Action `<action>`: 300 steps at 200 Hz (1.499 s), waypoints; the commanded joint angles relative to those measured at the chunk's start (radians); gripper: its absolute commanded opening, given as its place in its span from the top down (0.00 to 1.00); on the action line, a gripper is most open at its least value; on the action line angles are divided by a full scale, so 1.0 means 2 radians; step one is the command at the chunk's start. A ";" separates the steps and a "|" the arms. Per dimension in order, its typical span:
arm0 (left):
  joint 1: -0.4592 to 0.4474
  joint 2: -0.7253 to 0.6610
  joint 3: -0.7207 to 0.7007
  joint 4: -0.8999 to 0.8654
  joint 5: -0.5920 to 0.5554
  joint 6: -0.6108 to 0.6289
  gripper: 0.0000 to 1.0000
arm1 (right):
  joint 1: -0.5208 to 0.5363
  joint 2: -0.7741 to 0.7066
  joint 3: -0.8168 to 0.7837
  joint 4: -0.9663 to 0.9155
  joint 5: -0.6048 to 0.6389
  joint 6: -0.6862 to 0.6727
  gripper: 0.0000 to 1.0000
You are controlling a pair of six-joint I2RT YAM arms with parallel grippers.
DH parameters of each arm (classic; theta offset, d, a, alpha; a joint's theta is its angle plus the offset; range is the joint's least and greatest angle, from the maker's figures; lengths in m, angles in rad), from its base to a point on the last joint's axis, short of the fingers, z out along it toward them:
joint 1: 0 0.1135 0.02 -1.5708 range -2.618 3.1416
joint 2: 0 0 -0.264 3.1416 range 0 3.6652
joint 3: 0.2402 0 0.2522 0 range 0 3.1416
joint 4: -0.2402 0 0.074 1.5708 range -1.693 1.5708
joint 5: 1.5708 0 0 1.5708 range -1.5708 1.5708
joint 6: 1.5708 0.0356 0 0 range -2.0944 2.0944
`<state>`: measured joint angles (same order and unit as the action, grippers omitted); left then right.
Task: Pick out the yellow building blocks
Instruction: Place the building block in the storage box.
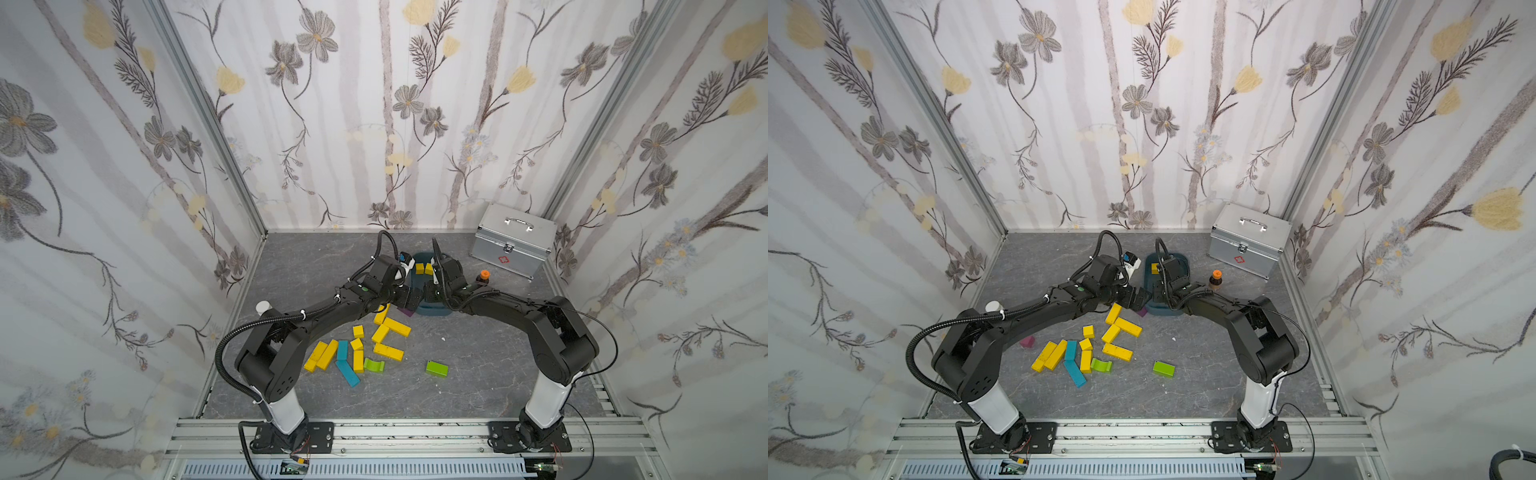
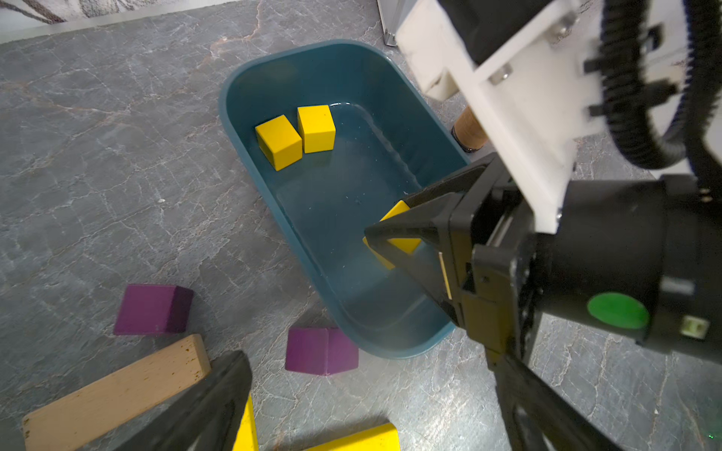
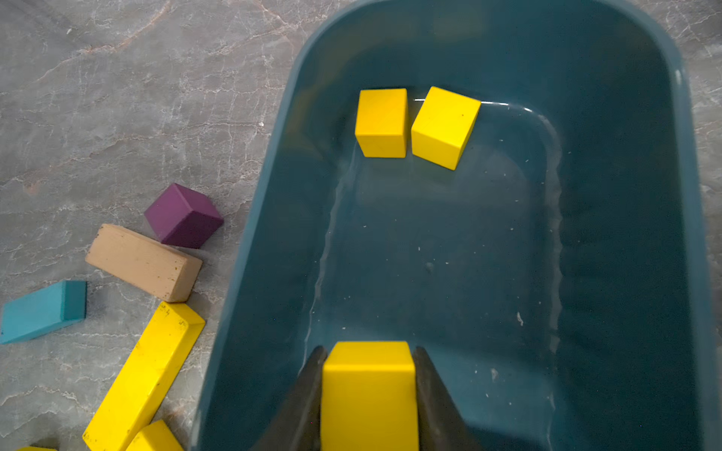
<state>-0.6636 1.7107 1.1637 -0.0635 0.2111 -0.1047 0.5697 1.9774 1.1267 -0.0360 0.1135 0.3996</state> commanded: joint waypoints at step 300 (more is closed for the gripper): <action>0.003 0.023 0.001 0.010 -0.007 -0.021 0.00 | -0.029 0.067 0.073 0.008 -0.035 0.021 0.76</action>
<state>-0.6617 1.7588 1.1603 -0.0593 0.2104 -0.1387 0.5140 2.0869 1.2327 -0.0505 0.0723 0.4335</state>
